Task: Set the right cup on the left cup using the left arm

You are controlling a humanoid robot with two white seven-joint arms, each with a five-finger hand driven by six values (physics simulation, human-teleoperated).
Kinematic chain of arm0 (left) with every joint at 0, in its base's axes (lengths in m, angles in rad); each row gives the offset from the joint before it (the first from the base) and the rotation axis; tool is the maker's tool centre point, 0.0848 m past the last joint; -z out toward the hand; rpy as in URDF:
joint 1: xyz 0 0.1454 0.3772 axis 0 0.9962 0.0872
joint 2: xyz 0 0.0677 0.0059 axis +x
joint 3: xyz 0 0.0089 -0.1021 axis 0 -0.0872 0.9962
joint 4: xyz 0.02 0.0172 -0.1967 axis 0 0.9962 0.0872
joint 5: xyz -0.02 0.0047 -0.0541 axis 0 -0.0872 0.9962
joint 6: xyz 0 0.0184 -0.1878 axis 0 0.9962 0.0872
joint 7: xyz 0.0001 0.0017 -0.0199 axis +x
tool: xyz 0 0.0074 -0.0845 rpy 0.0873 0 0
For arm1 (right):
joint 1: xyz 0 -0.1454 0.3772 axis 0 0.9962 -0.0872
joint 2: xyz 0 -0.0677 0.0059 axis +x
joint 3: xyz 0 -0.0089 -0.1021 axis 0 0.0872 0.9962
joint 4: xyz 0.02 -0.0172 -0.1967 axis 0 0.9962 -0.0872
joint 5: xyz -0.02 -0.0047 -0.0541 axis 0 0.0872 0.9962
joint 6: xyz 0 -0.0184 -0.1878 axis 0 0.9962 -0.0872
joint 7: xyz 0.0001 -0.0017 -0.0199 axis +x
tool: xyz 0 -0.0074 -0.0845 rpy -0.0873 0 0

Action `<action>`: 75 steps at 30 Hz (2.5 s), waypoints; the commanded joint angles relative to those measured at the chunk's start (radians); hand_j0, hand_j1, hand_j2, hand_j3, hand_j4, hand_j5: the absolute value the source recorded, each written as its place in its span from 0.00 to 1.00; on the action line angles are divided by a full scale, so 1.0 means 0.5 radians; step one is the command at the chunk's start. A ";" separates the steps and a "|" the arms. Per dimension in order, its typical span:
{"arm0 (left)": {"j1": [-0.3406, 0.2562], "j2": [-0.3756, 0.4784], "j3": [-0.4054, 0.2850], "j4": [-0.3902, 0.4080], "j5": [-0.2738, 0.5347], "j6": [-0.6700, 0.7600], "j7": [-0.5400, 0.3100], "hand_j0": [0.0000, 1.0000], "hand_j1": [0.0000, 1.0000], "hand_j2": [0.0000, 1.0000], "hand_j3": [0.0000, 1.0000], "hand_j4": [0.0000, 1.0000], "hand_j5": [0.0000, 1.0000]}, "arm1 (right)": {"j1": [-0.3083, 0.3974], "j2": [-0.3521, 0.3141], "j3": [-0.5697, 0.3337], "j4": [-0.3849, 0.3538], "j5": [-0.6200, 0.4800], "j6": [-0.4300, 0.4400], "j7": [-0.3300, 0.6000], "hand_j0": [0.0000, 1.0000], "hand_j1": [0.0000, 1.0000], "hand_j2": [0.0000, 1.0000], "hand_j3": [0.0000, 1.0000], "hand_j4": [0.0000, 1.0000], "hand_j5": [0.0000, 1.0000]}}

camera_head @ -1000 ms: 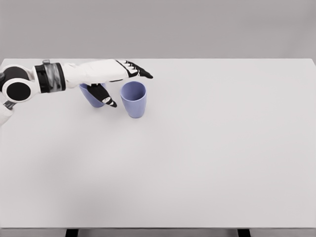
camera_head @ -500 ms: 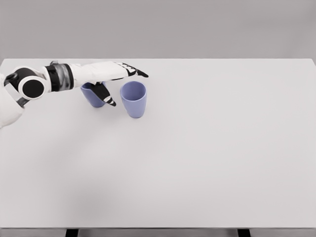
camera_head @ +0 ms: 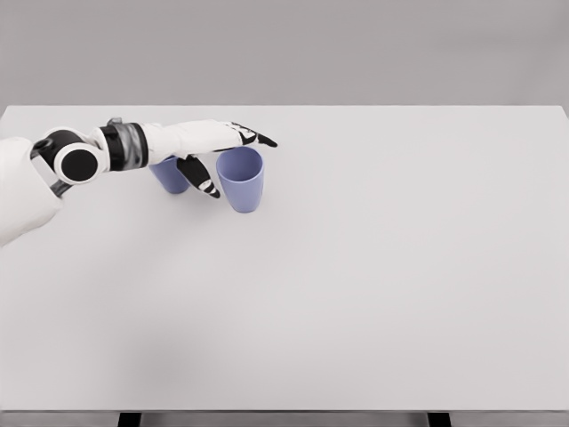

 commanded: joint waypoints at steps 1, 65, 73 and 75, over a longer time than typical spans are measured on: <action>0.000 -0.027 -0.004 0.007 0.005 0.005 0.002 1.00 1.00 1.00 1.00 1.00 1.00 | 0.000 0.000 0.000 0.001 0.000 -0.001 0.000 1.00 1.00 1.00 1.00 1.00 1.00; -0.445 0.503 0.033 0.041 0.514 -0.016 -0.367 0.51 0.51 0.51 0.51 0.51 0.51 | 0.000 0.000 0.000 0.001 0.000 0.002 0.000 1.00 1.00 1.00 1.00 1.00 1.00; -0.436 0.387 0.030 0.258 0.438 -0.016 -0.367 0.52 0.52 0.52 0.52 0.52 0.52 | 0.000 0.000 0.000 -0.002 0.000 0.002 0.000 1.00 1.00 1.00 1.00 1.00 1.00; -0.436 0.371 0.030 0.262 0.438 -0.016 -0.367 0.52 0.52 0.52 0.52 0.52 0.52 | 0.000 0.000 0.000 -0.002 0.000 -0.001 0.000 1.00 1.00 1.00 1.00 1.00 1.00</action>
